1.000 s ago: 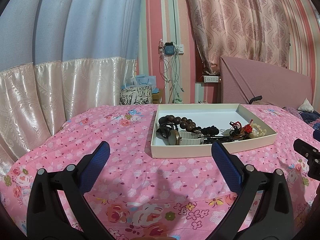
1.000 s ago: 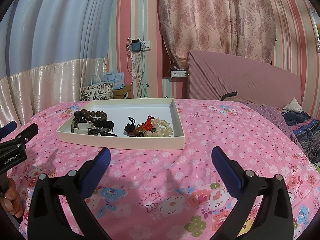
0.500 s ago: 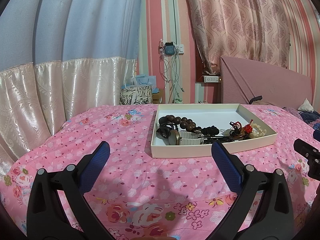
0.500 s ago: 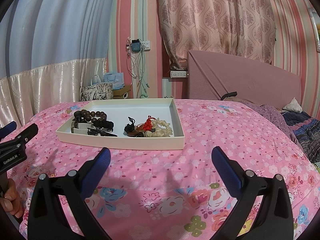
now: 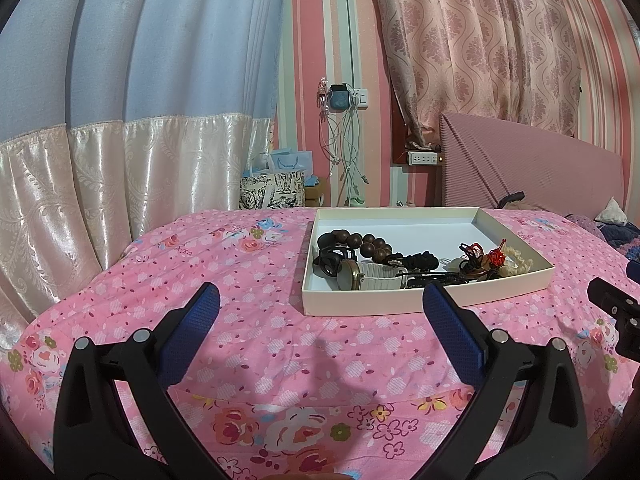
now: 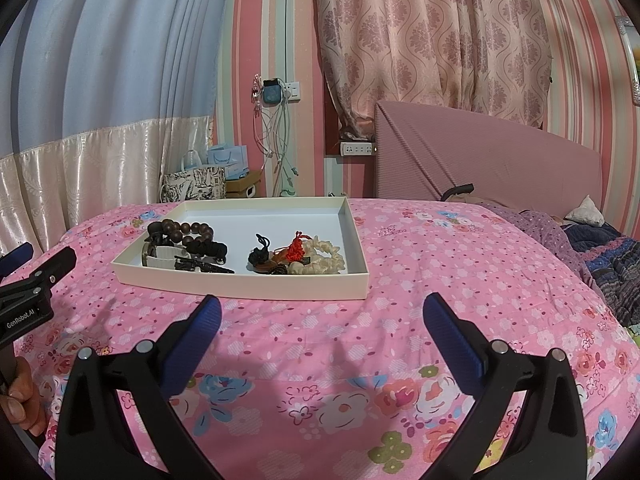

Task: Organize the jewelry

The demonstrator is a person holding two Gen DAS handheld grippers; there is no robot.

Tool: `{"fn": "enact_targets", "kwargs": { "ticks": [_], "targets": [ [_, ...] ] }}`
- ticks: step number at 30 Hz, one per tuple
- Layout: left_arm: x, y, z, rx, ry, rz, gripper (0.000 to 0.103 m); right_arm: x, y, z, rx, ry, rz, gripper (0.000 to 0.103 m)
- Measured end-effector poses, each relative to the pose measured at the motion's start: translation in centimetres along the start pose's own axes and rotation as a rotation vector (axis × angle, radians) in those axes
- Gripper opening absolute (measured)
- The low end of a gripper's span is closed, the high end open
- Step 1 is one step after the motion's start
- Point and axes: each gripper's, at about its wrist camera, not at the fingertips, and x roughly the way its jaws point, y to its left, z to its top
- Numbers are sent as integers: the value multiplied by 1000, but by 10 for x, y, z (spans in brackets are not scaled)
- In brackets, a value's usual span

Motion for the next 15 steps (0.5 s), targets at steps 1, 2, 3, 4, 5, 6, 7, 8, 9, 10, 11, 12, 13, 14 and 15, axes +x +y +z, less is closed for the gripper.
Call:
{"fn": "enact_targets", "kwargs": {
  "ticks": [1, 2, 3, 4, 5, 6, 7, 8, 9, 10, 11, 12, 13, 14, 15],
  "targets": [
    [1, 0, 0, 0, 0, 0, 100, 0, 0, 0, -1, 1, 0, 101],
    [0, 0, 0, 0, 0, 0, 100, 0, 0, 0, -1, 1, 0, 101],
    [0, 0, 0, 0, 1, 0, 100, 0, 0, 0, -1, 0, 0, 101],
    [1, 0, 0, 0, 1, 1, 100, 0, 0, 0, 0, 0, 0, 101],
    [1, 0, 0, -1, 1, 1, 100, 0, 0, 0, 0, 0, 0, 101],
    [1, 0, 0, -2, 1, 1, 100, 0, 0, 0, 0, 0, 0, 101],
    [2, 0, 0, -1, 2, 1, 100, 0, 0, 0, -1, 0, 0, 101],
    [1, 0, 0, -1, 2, 1, 100, 0, 0, 0, -1, 1, 0, 101],
    [1, 0, 0, -1, 1, 1, 100, 0, 0, 0, -1, 1, 0, 101],
    [1, 1, 0, -1, 1, 1, 100, 0, 0, 0, 0, 0, 0, 101],
    [1, 1, 0, -1, 1, 1, 100, 0, 0, 0, 1, 0, 0, 101],
    [1, 1, 0, -1, 2, 1, 100, 0, 0, 0, 0, 1, 0, 101],
    [1, 1, 0, -2, 2, 1, 100, 0, 0, 0, -1, 1, 0, 101],
    [1, 1, 0, -2, 2, 1, 100, 0, 0, 0, -1, 1, 0, 101],
    [1, 0, 0, -1, 2, 1, 100, 0, 0, 0, -2, 1, -1, 101]
  ]
}}
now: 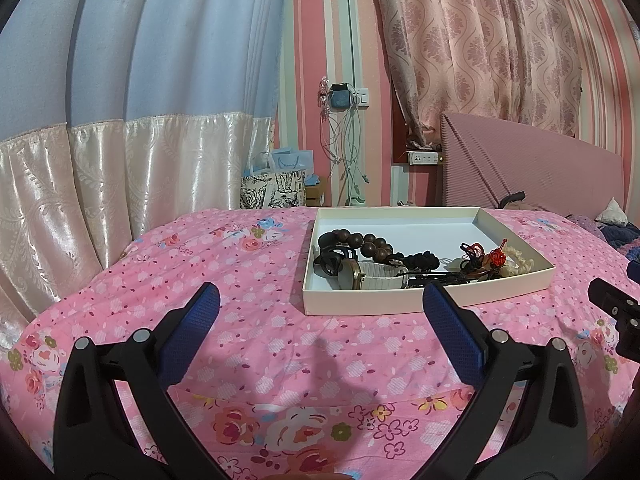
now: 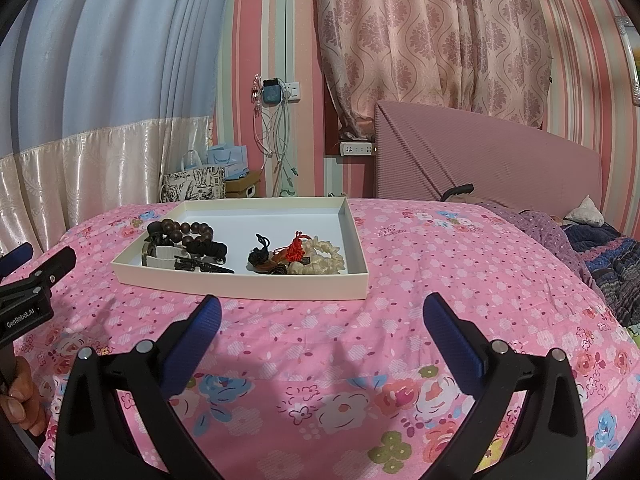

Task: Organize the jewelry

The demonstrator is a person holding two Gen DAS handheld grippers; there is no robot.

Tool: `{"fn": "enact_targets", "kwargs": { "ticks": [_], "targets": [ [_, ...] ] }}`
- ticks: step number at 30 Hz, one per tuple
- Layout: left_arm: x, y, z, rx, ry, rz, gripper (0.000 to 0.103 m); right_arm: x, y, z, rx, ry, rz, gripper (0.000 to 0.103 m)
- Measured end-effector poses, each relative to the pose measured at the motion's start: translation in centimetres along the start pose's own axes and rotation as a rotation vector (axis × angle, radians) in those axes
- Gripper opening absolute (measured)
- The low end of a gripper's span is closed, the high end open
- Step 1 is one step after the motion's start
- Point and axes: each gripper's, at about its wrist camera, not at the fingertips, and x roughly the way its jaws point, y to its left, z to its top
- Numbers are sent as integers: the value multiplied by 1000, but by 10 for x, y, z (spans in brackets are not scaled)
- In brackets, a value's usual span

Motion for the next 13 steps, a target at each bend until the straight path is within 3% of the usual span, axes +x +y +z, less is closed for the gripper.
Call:
{"fn": "enact_targets", "kwargs": {
  "ticks": [13],
  "targets": [
    [0, 2, 2, -8, 3, 6, 100, 0, 0, 0, 1, -1, 0, 101]
  ]
}}
